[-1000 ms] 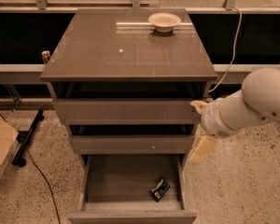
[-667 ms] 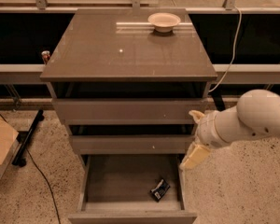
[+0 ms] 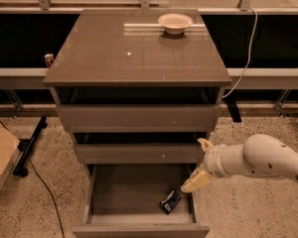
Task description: Pick rxbar blueberry from bottom drawer and place on counter
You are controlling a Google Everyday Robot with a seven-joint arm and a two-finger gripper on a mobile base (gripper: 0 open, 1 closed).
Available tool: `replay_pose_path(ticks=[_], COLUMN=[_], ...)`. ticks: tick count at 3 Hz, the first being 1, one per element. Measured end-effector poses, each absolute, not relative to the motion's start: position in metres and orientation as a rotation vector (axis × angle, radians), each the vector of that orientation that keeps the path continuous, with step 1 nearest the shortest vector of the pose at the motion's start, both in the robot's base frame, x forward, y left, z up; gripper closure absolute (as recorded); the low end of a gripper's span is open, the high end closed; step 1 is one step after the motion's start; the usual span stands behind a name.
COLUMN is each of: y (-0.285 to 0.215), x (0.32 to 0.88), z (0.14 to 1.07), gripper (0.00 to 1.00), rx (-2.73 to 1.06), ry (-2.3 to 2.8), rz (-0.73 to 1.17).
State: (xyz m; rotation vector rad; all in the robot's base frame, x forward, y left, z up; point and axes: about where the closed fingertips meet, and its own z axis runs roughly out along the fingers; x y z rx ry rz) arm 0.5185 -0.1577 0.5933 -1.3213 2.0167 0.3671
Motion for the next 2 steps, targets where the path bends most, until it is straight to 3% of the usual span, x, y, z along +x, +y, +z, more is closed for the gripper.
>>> replay_pose_path(ticks=[2], y=[-0.149], x=[0.520], z=[0.574], gripper=[0.00], rx=[-1.297], ry=[2.049], rz=[0.361])
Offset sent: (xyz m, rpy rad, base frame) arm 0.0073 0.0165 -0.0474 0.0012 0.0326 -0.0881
